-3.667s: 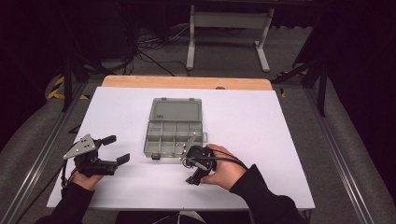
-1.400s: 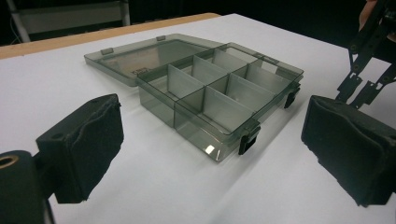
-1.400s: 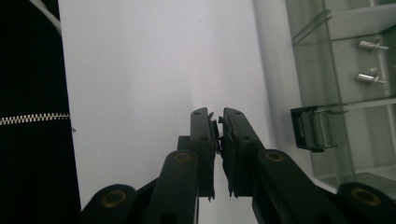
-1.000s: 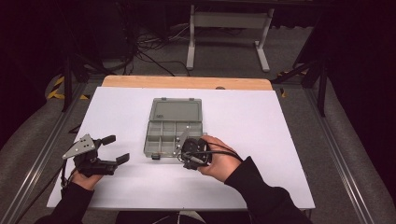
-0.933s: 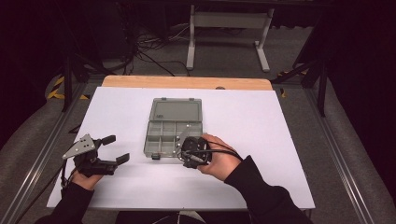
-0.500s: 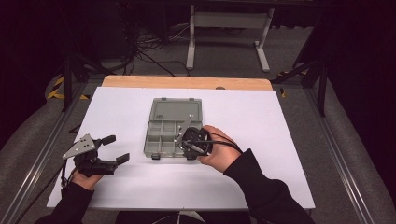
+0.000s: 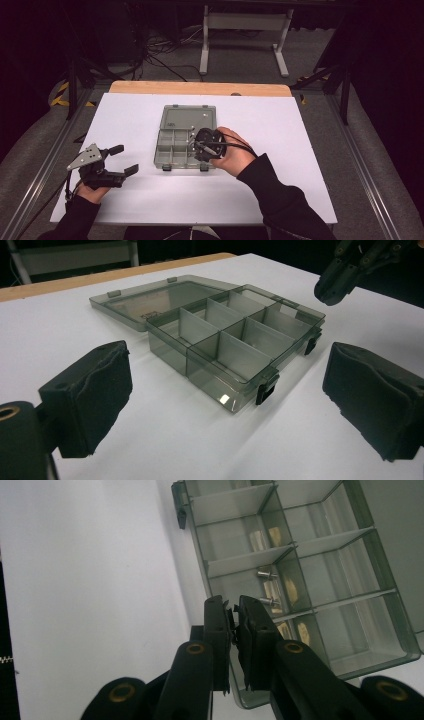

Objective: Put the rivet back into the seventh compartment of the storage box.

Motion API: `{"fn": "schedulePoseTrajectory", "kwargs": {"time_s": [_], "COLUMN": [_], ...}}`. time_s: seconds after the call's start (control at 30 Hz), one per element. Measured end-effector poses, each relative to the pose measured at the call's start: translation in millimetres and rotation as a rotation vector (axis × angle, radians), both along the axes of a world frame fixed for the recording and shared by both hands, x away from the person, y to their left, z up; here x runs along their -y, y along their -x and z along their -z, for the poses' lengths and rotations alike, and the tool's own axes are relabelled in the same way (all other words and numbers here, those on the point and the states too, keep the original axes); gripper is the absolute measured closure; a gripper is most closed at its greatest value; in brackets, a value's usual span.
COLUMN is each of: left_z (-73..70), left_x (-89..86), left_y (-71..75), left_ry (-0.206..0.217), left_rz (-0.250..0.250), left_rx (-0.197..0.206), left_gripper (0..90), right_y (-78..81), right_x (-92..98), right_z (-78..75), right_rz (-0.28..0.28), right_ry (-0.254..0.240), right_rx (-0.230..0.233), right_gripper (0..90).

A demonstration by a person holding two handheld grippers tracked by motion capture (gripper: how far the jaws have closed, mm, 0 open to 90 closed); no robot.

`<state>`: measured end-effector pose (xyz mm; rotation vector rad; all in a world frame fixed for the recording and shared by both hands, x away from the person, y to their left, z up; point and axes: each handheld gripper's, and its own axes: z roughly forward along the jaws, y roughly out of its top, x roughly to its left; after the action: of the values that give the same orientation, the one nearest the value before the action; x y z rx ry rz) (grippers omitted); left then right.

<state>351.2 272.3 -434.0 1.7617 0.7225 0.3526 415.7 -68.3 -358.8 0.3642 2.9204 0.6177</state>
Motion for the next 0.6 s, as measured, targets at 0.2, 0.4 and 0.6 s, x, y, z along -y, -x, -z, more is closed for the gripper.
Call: {"fn": "schedulePoseTrajectory", "kwargs": {"time_s": [0.2,0.4,0.6], "left_z": [-0.1,0.0,-0.1], "left_x": [-0.2,-0.4,-0.8], "left_y": [-0.1,-0.1,-0.3], "left_ry": [-0.003,0.000,-0.002], "left_rz": [0.002,0.002,0.004], "left_rx": [-0.002,-0.001,0.001], "left_gripper": [6.1,6.1,6.1], "right_y": [-8.1,-16.1,-23.8], "right_x": [-1.3,-3.2,-4.6], "right_z": [-1.3,0.1,0.7], "right_rz": [0.013,0.026,0.042], "right_ry": [-0.012,-0.015,-0.016], "right_rx": [0.010,0.008,0.006], "right_gripper": [83.1,83.0,83.0]}}
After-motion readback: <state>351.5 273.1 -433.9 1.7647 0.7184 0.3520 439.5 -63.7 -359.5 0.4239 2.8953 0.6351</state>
